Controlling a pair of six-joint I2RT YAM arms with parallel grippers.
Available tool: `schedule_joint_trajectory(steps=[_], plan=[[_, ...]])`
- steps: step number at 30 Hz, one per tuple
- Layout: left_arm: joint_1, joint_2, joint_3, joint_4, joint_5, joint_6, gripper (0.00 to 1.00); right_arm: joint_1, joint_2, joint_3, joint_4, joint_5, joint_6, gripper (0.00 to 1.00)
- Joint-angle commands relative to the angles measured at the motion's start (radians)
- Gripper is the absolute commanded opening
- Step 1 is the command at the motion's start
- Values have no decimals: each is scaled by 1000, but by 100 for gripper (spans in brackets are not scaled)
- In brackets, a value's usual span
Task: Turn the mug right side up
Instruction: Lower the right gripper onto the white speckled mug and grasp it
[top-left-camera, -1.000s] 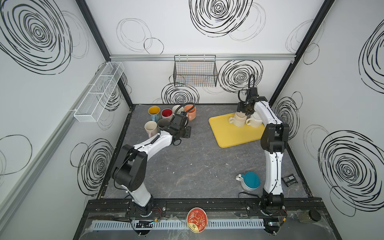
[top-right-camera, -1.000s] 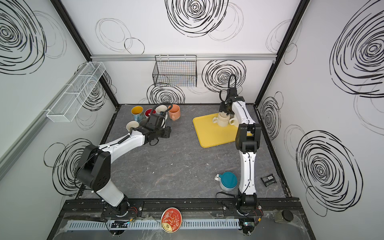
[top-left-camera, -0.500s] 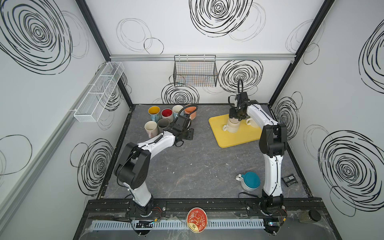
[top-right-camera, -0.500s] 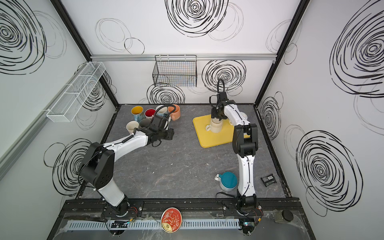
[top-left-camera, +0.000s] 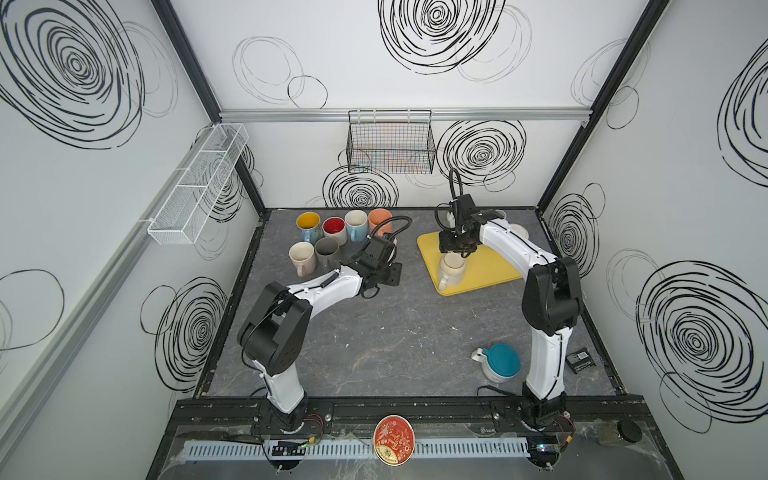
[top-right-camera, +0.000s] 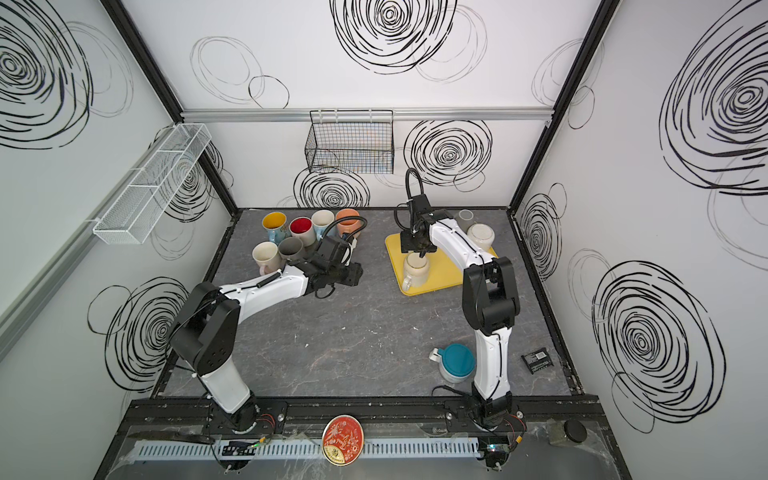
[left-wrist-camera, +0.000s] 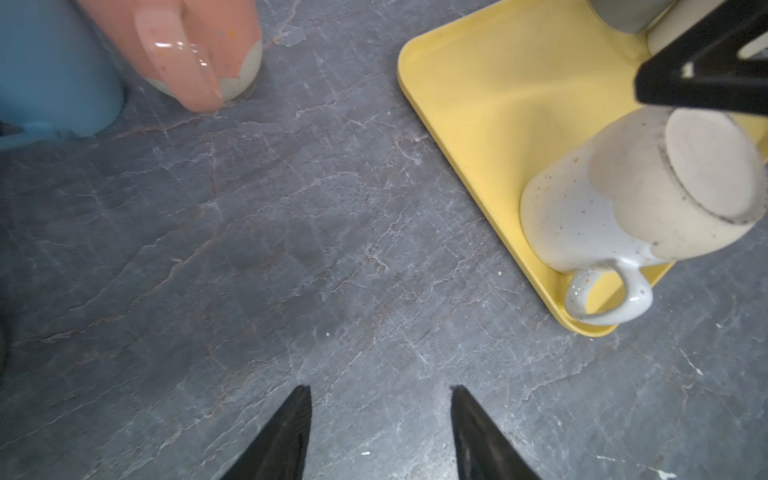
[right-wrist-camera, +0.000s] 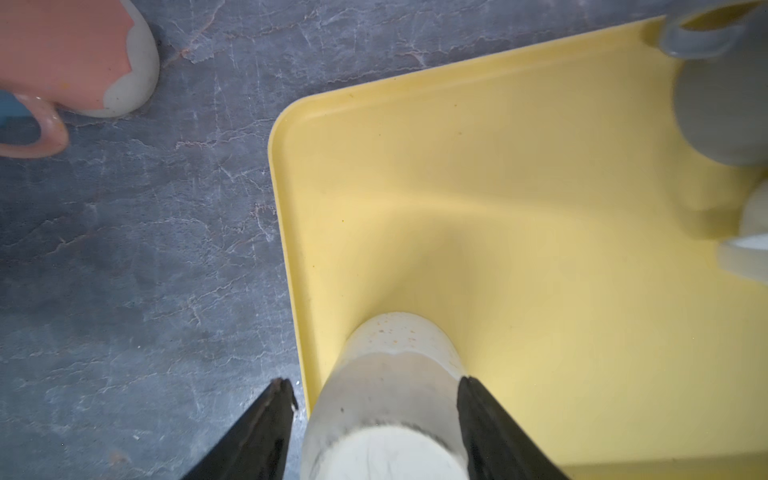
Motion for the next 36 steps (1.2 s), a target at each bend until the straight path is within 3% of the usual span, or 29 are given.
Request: schedule_joint_trajectory(steps=[1, 12, 21, 28, 36], plan=[[-13, 31, 33, 63, 36, -33, 57, -7, -112, -67, 26, 17, 74, 68], [-60, 96, 69, 111, 88, -105, 56, 62, -259, -337, 91, 34, 241, 69], [-51, 54, -7, 115, 81, -105, 56, 118, -135, -297, 74, 45, 266, 70], [-33, 29, -43, 128, 79, -108, 56, 107, -75, -283, 30, 88, 219, 59], [-31, 44, -37, 137, 88, -114, 56, 43, -153, -352, 52, 85, 174, 46]])
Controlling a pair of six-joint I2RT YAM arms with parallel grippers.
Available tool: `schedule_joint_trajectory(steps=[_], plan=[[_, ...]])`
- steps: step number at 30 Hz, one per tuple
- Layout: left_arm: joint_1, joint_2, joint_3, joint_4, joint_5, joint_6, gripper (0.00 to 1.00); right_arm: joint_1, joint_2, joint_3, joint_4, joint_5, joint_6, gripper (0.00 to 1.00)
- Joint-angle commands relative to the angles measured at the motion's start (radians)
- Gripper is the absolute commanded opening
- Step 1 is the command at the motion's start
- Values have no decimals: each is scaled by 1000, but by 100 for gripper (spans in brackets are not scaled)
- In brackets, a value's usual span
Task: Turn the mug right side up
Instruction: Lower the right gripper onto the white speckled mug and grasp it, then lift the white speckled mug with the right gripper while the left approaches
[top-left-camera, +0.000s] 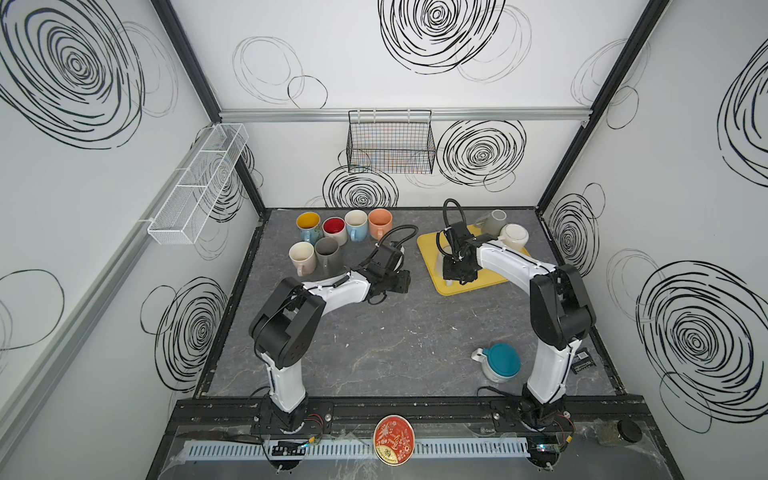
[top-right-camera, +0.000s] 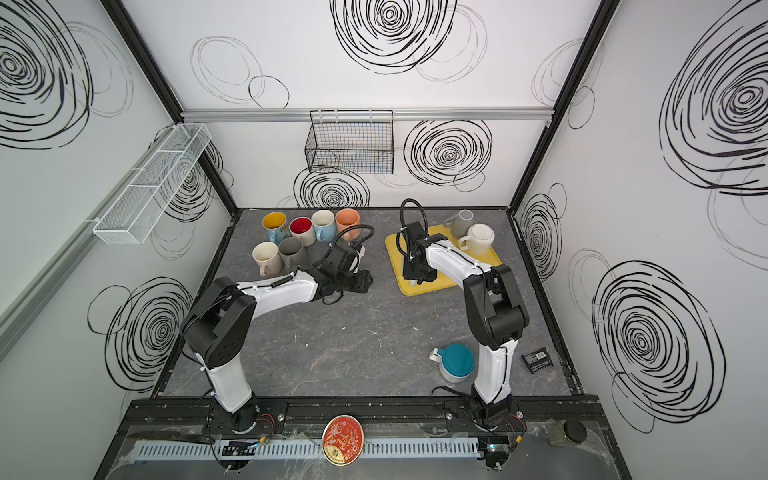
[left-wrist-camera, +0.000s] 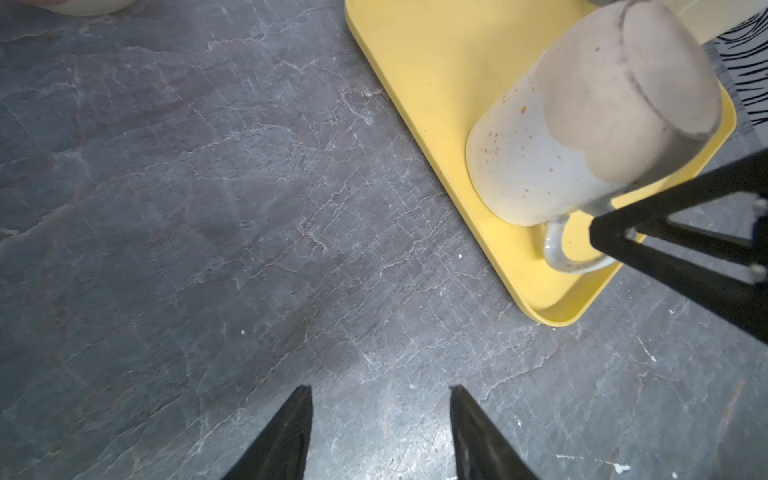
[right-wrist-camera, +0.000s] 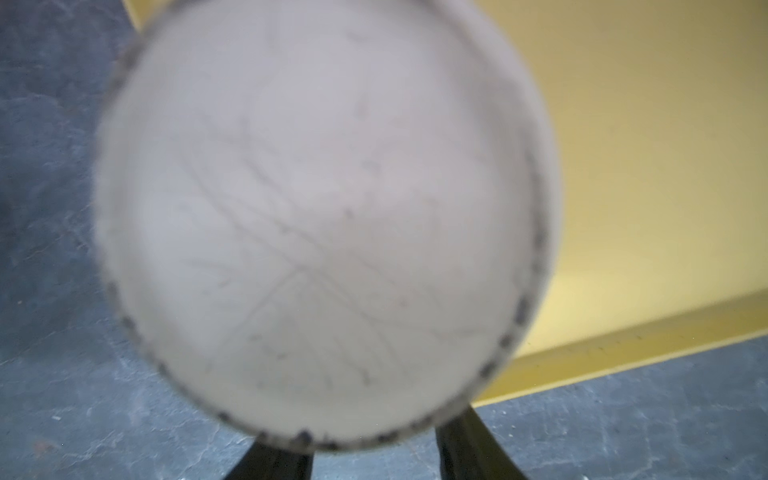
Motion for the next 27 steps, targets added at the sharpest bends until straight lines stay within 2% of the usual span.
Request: schedule_joint_trajectory(steps=[1, 10, 16, 22, 27], plan=[[7, -19, 0, 36, 10, -10, 56, -17, -63, -22, -3, 15, -33, 44], [5, -19, -1, 34, 14, -10, 56, -17, -5, 26, -29, 12, -66, 40], [11, -29, -16, 32, 9, -10, 56, -17, 12, 43, -37, 46, -85, 30], [13, -26, -11, 32, 9, -10, 56, -20, 35, 51, -47, 78, -96, 33], [13, -24, -8, 31, 9, -10, 56, -21, 45, 49, -30, 80, -98, 32]])
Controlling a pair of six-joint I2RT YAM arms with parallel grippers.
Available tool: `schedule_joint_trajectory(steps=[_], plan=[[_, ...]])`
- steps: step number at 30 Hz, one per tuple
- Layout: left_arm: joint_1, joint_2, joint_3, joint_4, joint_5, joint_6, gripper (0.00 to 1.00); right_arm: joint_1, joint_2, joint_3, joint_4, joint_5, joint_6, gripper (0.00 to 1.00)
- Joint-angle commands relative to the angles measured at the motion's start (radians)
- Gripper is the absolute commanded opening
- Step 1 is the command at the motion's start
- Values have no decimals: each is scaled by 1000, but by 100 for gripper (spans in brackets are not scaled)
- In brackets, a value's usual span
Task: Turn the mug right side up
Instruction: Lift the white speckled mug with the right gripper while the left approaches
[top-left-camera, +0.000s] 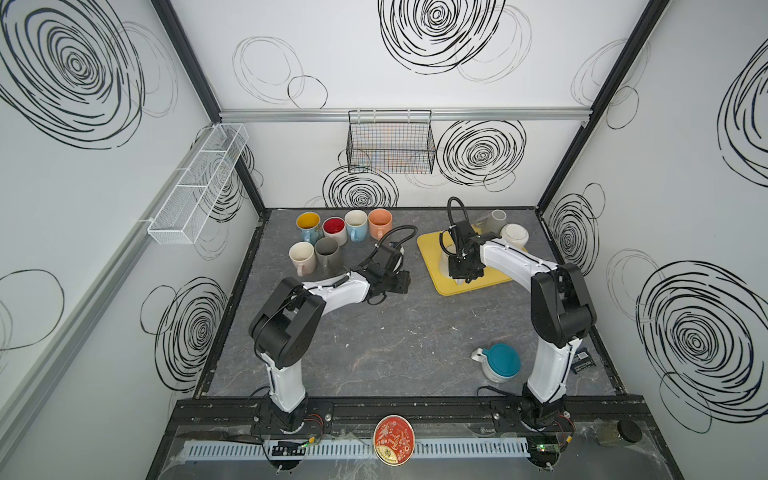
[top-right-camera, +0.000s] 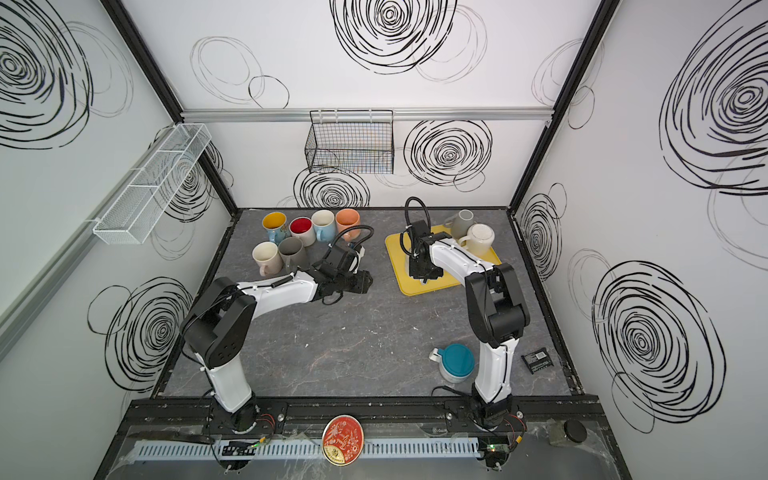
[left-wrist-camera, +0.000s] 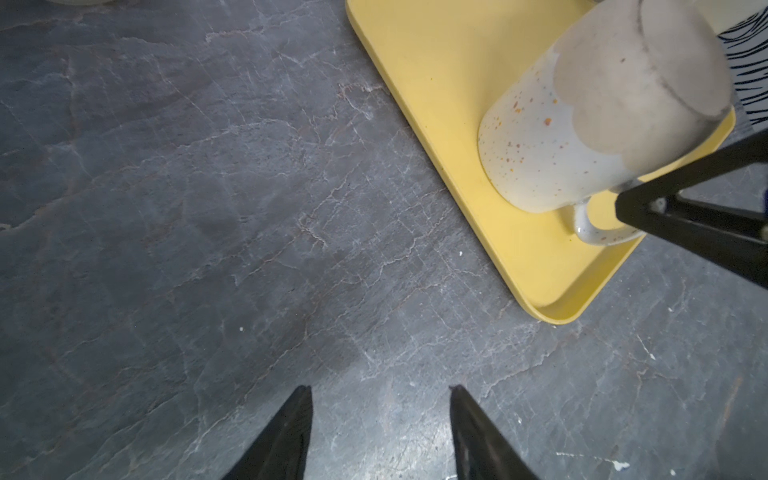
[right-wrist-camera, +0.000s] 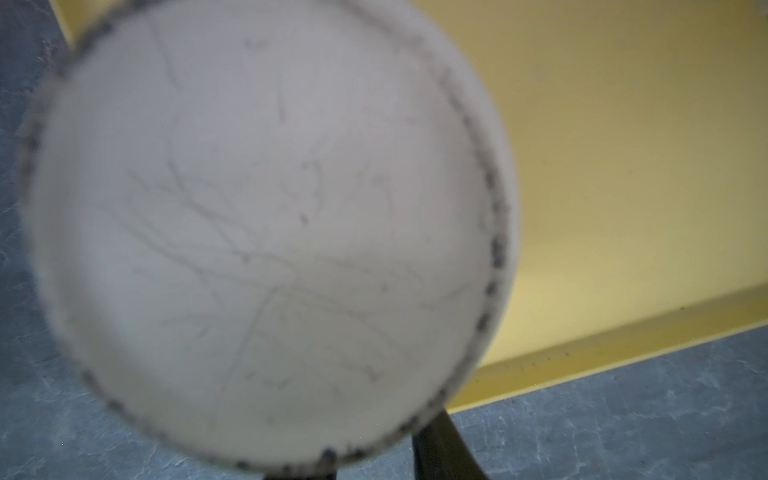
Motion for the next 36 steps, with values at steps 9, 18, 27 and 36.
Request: schedule_joint_trajectory(steps=[9, 18, 27, 36], plan=[[12, -30, -15, 26, -2, -7, 56, 1, 25, 21, 0, 31, -14, 13], [21, -47, -22, 58, 22, -37, 56, -4, -64, -22, 91, -26, -17, 0], [32, -99, -48, 109, 38, -73, 58, -68, -225, -187, 339, -251, 108, 0], [47, -97, -112, 384, 206, -293, 64, -139, -336, -331, 564, -434, 240, 0]])
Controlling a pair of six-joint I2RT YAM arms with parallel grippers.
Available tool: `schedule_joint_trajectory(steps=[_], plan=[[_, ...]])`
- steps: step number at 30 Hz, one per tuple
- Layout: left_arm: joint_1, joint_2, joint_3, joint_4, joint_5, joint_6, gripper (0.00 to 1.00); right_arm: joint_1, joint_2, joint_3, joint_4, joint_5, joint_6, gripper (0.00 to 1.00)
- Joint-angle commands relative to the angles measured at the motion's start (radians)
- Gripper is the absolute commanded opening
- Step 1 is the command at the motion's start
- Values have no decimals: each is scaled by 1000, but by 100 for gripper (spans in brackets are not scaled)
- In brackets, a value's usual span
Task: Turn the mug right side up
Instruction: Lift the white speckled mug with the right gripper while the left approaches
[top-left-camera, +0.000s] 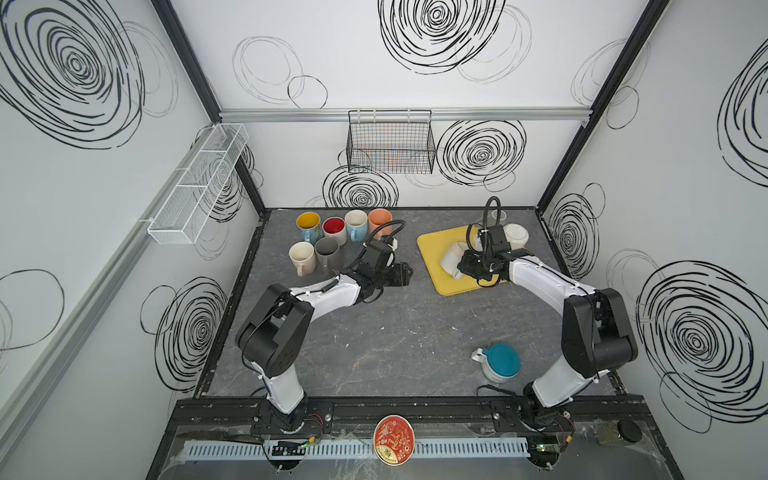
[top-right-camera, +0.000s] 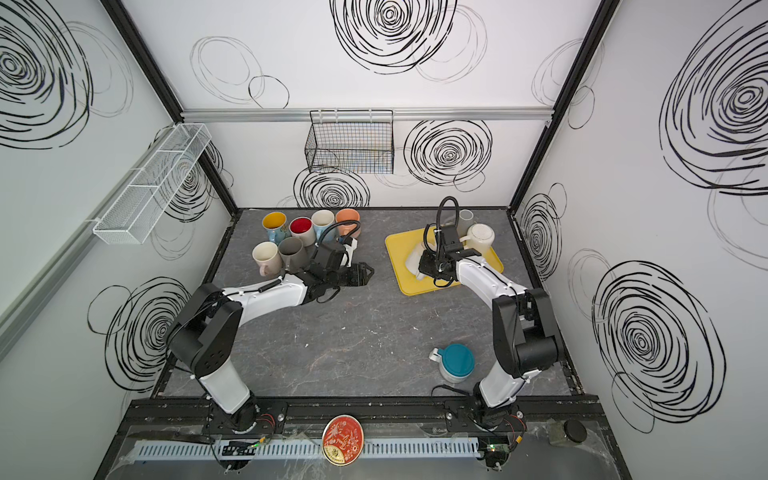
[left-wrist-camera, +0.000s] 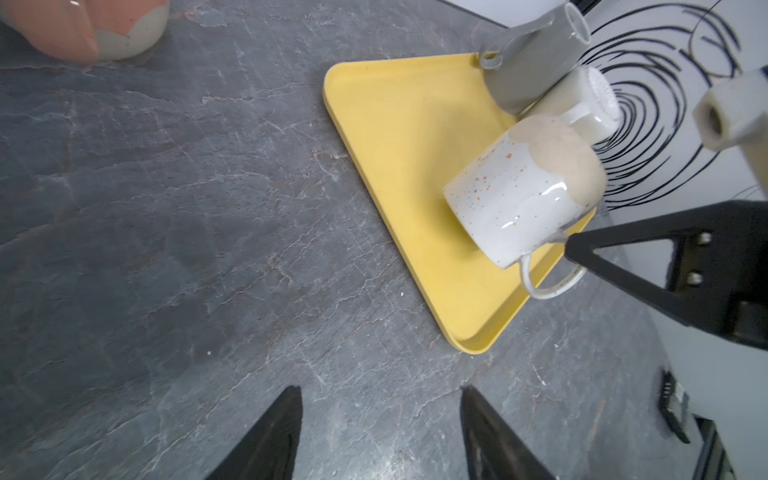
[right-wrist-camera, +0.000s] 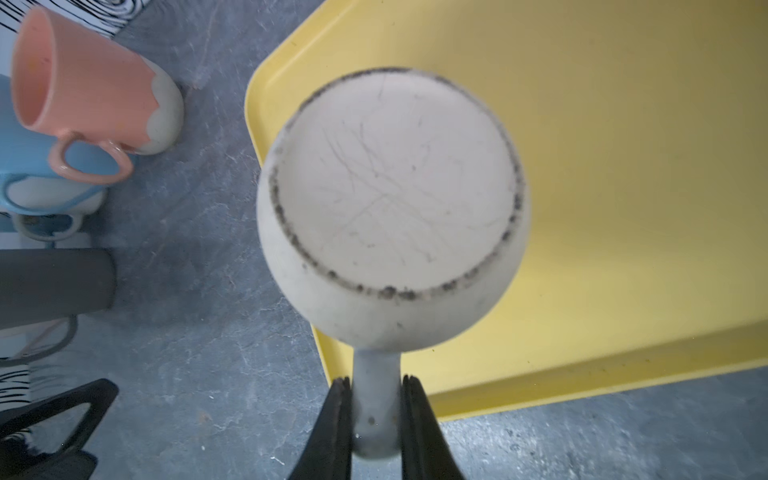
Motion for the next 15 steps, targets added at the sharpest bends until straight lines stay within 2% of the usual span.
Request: schedule_joint_trajectory(steps=[1, 5, 10, 15], plan=[[4, 3, -26, 228, 105, -159, 64, -13, -61, -14, 175, -105, 66, 0], [-23, 83, -11, 403, 156, -320, 64, -24, -71, -42, 222, -147, 102, 0], [-54, 189, -6, 619, 171, -555, 60, -22, -67, -52, 212, -146, 103, 0], [-77, 248, 8, 632, 167, -594, 58, 16, -43, -40, 132, -53, 28, 0]])
